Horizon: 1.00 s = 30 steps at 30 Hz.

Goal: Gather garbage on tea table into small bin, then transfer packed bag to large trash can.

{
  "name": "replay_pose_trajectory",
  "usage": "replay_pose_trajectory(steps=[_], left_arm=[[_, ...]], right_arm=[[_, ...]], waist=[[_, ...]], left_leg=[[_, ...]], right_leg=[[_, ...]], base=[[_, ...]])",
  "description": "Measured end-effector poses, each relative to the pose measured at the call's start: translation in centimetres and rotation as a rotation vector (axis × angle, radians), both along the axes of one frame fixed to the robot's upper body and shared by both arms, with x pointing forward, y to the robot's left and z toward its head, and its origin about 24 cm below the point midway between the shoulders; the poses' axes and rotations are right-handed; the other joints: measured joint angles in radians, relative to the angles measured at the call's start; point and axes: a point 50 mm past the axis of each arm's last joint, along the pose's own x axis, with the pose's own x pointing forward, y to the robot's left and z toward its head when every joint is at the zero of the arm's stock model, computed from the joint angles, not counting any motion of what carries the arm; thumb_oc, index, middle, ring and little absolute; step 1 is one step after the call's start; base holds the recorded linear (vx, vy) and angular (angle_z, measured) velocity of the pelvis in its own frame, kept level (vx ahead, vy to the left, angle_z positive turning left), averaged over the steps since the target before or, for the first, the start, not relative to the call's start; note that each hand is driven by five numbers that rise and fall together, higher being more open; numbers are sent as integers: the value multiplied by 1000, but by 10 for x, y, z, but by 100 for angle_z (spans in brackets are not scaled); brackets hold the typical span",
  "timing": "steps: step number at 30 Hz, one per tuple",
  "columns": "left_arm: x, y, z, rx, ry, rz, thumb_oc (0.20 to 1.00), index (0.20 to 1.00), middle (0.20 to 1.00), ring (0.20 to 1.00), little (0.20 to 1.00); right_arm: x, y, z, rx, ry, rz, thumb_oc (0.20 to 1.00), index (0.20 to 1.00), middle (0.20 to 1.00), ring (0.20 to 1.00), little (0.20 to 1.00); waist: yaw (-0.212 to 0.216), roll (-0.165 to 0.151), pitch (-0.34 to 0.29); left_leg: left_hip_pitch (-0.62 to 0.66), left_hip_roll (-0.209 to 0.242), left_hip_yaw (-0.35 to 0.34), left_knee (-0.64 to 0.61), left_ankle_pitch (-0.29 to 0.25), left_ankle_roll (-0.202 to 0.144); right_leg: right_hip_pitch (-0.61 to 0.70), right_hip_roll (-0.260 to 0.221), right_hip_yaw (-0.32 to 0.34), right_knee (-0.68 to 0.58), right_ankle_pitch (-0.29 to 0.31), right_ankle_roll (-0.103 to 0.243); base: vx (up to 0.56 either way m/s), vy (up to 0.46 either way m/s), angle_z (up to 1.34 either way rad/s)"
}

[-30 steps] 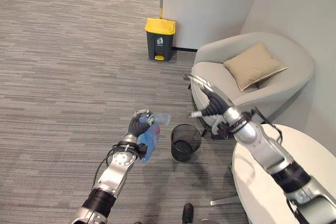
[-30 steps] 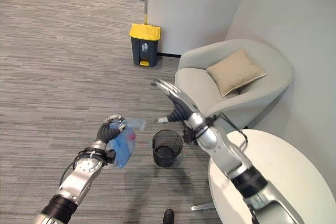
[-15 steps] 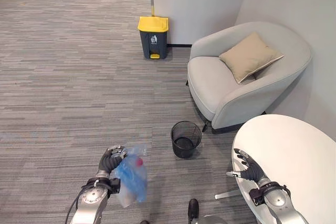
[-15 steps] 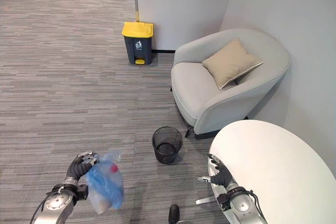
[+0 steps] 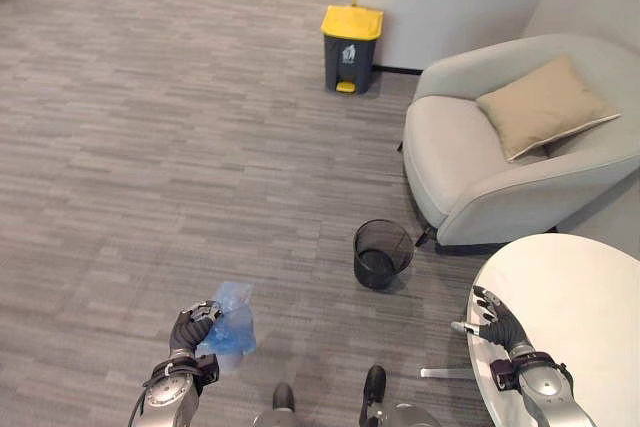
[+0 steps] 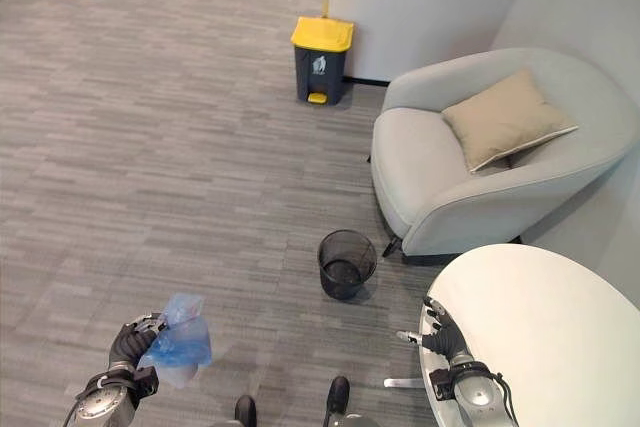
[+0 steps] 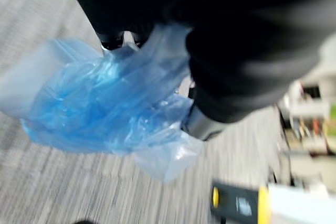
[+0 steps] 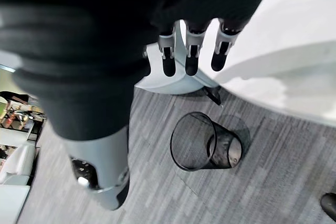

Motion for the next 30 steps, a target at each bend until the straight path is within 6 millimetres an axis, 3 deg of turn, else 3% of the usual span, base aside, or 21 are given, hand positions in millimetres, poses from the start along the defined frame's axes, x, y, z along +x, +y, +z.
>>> replay_pose_trajectory(steps=[1, 4, 8, 12, 15, 17, 18, 20, 23, 25, 26, 27, 28, 29, 30], left_arm=[[0, 0, -2, -2, 7, 1, 200, 200, 200, 200, 200], [-3, 1, -5, -1, 28, 7, 200, 200, 200, 200, 200], [-3, 3, -4, 13, 30, 0, 200, 200, 200, 200, 200], [5, 6, 2, 38, 13, -9, 200, 200, 200, 200, 200], [16, 9, 9, 72, -10, -37, 200, 200, 200, 200, 200], [21, 11, 14, 105, -23, -49, 200, 200, 200, 200, 200], [21, 11, 14, 118, -16, -64, 200, 200, 200, 200, 200], [23, 8, 13, 109, -18, -62, 200, 200, 200, 200, 200], [29, 2, 10, 86, -20, -62, 200, 200, 200, 200, 200], [30, -1, 10, 80, -22, -64, 200, 200, 200, 200, 200], [32, -6, 9, 83, -19, -98, 200, 200, 200, 200, 200], [34, -13, 9, 73, -23, -118, 200, 200, 200, 200, 200], [30, -21, 4, 58, -10, -144, 200, 200, 200, 200, 200], [22, -21, 1, 51, -1, -146, 200, 200, 200, 200, 200], [17, -20, -1, 52, 12, -141, 200, 200, 200, 200, 200]], right_arm=[[2, -1, 1, 0, -6, -10, 1000, 1000, 1000, 1000, 1000], [4, 1, -1, 18, -10, -28, 1000, 1000, 1000, 1000, 1000], [5, 14, -10, 67, 7, -45, 1000, 1000, 1000, 1000, 1000], [13, 25, -10, 89, -3, -38, 1000, 1000, 1000, 1000, 1000], [20, 31, -8, 92, -15, -7, 1000, 1000, 1000, 1000, 1000], [20, 37, -10, 101, -10, 13, 1000, 1000, 1000, 1000, 1000], [24, 41, -6, 112, -29, 24, 1000, 1000, 1000, 1000, 1000], [30, 42, -2, 112, -49, 32, 1000, 1000, 1000, 1000, 1000], [32, 42, 0, 111, -55, 35, 1000, 1000, 1000, 1000, 1000], [31, 41, 0, 109, -54, 33, 1000, 1000, 1000, 1000, 1000], [28, 40, -2, 108, -46, 29, 1000, 1000, 1000, 1000, 1000], [22, 39, -6, 108, -26, 21, 1000, 1000, 1000, 1000, 1000], [13, 34, -10, 92, 4, 20, 1000, 1000, 1000, 1000, 1000], [15, 28, -8, 73, 0, 22, 1000, 1000, 1000, 1000, 1000], [22, 26, -3, 61, -21, 28, 1000, 1000, 1000, 1000, 1000]], waist=[[2, -3, 4], [-3, -6, 3], [-11, -49, 0], [-11, -62, 11], [-16, -44, 28], [-14, -39, 40], [-21, -38, 47], [-21, -33, 67], [-36, -20, 89], [-42, -19, 93], [-52, -15, 94], [-63, -17, 86], [-74, 14, 74], [-63, 47, 57], [-67, 45, 56]], left_leg=[[-14, 9, 29, 41, -2, 1], [-1, 0, 30, 18, 6, -8], [-4, -61, 26, 22, -1, 20], [-14, -104, 35, 55, -39, 75], [-14, -107, 23, 66, -54, 98], [-3, -111, 14, 46, -60, 114], [2, -123, 11, 27, -51, 128], [21, -132, 11, 12, -59, 132], [50, -148, -22, -11, -62, 137], [72, -153, -49, -21, -74, 123], [98, -157, -87, -33, -85, 105], [125, -158, -133, -23, -111, 76], [153, -129, -175, -1, -141, 38], [165, -85, -166, 37, -152, 1], [114, -62, -162, 203, -154, -29]], right_leg=[[-6, -9, -6, 3, 1, 4], [0, -22, -6, 9, 1, 25], [-14, -75, 20, 44, 11, 62], [-85, -143, 84, 197, 4, 84], [-171, -175, 146, 371, -12, 106], [-227, -137, 228, 438, -102, 139], [-254, -117, 196, 396, -128, 126], [-271, -109, 127, 329, -130, 123], [-329, -82, 115, 279, -115, 137], [-344, -65, 99, 268, -111, 137], [-331, -57, 77, 219, -89, 120], [-287, -52, 100, 218, -94, 105], [-234, -21, 103, 207, -53, 47], [-213, 21, 93, 230, -69, 7], [-168, 36, 76, 218, -123, -35]], base=[[88, 176, 45], [56, 136, 26], [86, 270, 9], [41, 197, 0], [129, 120, 10], [246, 68, 5], [347, 54, 6], [366, 41, 6], [371, -23, 34], [370, -107, 55], [552, -211, 105], [531, -240, 152], [524, -304, 104], [519, -305, 72], [479, -282, 13]])
